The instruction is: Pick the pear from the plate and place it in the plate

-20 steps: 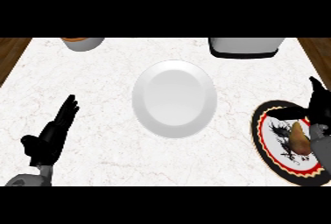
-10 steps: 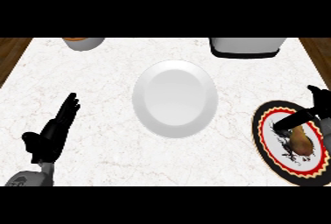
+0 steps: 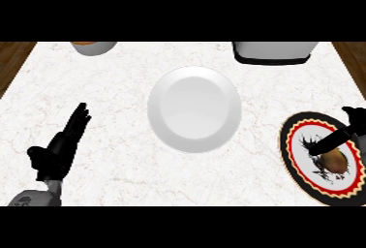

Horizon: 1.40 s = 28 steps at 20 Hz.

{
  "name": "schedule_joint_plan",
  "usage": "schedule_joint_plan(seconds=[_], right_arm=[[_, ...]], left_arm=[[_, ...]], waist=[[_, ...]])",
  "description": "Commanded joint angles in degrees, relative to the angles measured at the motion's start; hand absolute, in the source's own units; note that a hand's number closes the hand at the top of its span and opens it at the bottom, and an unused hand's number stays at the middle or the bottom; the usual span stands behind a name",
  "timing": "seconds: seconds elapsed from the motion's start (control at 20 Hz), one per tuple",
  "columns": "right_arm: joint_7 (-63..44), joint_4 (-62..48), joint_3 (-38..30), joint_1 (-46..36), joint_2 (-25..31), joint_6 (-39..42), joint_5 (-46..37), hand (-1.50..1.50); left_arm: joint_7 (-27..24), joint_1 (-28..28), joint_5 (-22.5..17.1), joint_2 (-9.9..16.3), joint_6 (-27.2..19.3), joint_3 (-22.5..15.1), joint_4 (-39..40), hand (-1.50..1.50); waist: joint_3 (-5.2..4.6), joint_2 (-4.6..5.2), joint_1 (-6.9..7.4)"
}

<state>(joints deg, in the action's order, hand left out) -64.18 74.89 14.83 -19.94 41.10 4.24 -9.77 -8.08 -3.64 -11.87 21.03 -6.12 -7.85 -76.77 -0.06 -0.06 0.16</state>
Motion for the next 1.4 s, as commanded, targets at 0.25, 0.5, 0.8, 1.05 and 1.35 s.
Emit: schedule_joint_plan(seconds=[0.25,0.5,0.8,1.05,1.35], right_arm=[[-3.73,-6.7,0.6,0.94,-3.73,3.17,-1.48,-1.5],[-1.75,-10.91,-0.56,-0.59,-3.34,7.71,-2.95,-1.5],[2.4,-16.39,-1.61,1.54,-6.42,4.27,-7.28,-1.5],[7.76,-21.27,-4.3,-1.98,-8.84,9.73,-5.61,1.5],[15.43,-22.9,-5.7,1.29,-9.84,5.7,-10.78,1.5]], left_arm=[[-0.55,1.53,1.12,-0.57,1.71,0.94,-0.71,0.0],[0.49,0.4,1.53,-0.77,2.66,2.44,-0.7,0.0],[0.09,0.84,2.17,-1.42,3.51,4.22,-0.36,0.0],[1.74,0.13,3.07,-1.53,4.55,4.81,-0.88,0.0],[1.33,-2.46,5.61,-4.1,3.57,5.62,1.95,0.0]], waist=[[0.05,0.07,0.22],[0.05,0.08,0.13],[0.06,0.06,0.09],[0.09,0.08,0.45],[0.08,0.1,0.02]])
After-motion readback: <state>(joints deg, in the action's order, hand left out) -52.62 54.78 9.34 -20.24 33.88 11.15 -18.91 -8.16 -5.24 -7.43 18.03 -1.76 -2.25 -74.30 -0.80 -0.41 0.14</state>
